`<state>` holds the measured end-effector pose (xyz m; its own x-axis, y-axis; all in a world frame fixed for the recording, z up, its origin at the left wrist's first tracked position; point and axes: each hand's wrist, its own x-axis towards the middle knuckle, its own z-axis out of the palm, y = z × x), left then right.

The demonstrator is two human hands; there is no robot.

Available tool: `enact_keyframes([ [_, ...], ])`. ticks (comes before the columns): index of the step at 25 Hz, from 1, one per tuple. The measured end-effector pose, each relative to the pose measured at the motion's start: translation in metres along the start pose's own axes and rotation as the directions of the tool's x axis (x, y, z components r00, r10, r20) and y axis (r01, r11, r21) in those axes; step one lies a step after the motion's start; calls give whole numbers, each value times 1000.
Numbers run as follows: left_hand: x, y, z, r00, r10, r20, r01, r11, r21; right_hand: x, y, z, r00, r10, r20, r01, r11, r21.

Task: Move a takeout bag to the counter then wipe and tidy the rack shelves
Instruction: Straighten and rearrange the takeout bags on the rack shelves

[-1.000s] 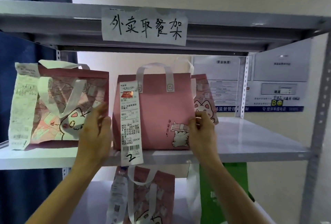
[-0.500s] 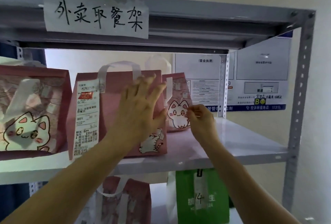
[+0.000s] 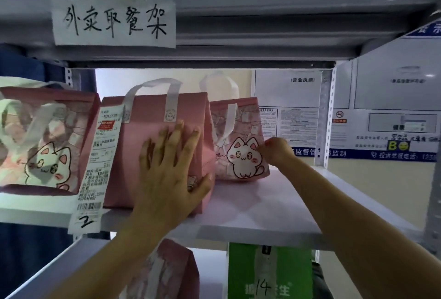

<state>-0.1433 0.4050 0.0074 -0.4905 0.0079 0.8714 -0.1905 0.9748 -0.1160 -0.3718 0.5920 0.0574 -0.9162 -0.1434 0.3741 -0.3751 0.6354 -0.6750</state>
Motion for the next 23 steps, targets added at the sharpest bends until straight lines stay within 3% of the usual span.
enact_keyframes([
  [5, -35, -7, 3, 995, -83, 52, 82, 996, 21, -2, 15, -5, 997, -12, -79, 11, 1000, -10],
  [9, -45, -7, 4, 992, -73, 101, 75, 997, -13, -13, 35, -23, 988, 13, -155, 0, 997, 82],
  [19, -36, -5, 13, 983, -63, 170, 90, 984, -153, -58, 80, -77, 926, 79, -370, -68, 997, 43],
  [23, -31, -2, 22, 983, -39, 178, 73, 979, -191, -76, 96, -102, 906, 183, -381, -121, 976, 181],
])
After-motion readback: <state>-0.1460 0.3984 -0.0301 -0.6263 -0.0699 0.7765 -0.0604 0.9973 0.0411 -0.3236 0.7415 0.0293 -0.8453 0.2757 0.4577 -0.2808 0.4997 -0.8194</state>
